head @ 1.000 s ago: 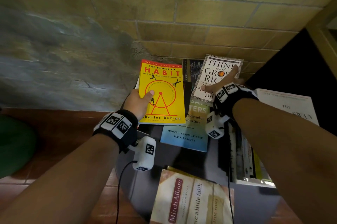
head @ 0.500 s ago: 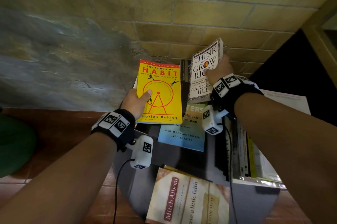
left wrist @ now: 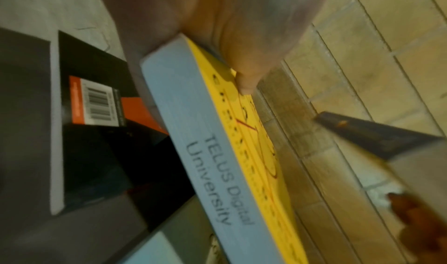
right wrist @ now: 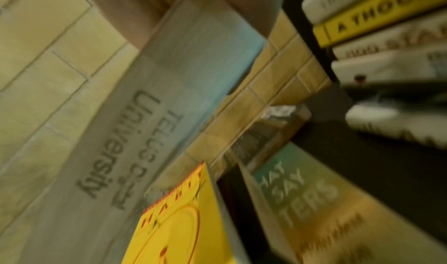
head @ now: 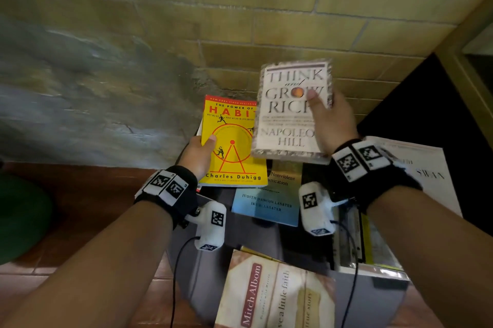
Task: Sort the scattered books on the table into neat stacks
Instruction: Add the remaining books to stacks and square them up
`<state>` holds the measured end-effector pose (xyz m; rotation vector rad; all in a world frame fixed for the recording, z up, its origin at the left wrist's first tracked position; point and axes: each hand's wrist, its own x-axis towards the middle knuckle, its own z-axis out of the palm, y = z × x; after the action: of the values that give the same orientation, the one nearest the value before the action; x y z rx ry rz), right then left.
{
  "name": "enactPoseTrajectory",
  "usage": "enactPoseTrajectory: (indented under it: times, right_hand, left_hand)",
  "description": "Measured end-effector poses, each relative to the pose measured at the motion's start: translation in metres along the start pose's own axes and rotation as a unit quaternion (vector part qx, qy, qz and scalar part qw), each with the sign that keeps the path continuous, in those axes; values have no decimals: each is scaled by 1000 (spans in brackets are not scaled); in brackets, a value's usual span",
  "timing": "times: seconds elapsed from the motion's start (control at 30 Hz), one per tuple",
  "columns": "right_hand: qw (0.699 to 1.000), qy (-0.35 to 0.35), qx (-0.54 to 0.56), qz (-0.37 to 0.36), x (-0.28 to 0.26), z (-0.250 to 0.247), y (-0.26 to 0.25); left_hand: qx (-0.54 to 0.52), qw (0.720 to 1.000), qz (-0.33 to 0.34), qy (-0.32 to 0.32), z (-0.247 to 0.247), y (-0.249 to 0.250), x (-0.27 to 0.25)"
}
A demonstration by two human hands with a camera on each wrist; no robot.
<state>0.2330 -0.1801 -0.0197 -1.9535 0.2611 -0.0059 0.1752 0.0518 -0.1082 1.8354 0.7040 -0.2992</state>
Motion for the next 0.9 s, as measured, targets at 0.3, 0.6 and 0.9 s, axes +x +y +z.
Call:
enactPoseTrajectory:
  times: [0.3, 0.6, 0.9]
  right_hand:
    - [988, -132, -64, 55, -24, 73, 35]
    - [977, -197, -66, 43, -28, 75, 41]
    - [966, -257, 10, 13, -56, 15, 49]
  left_hand:
    - [-86, 990, -14, -114, -2, -9, 6]
    - [-179, 970, 46, -157, -11, -12, -15]
    - [-190, 946, 125, -231, 1, -21, -46]
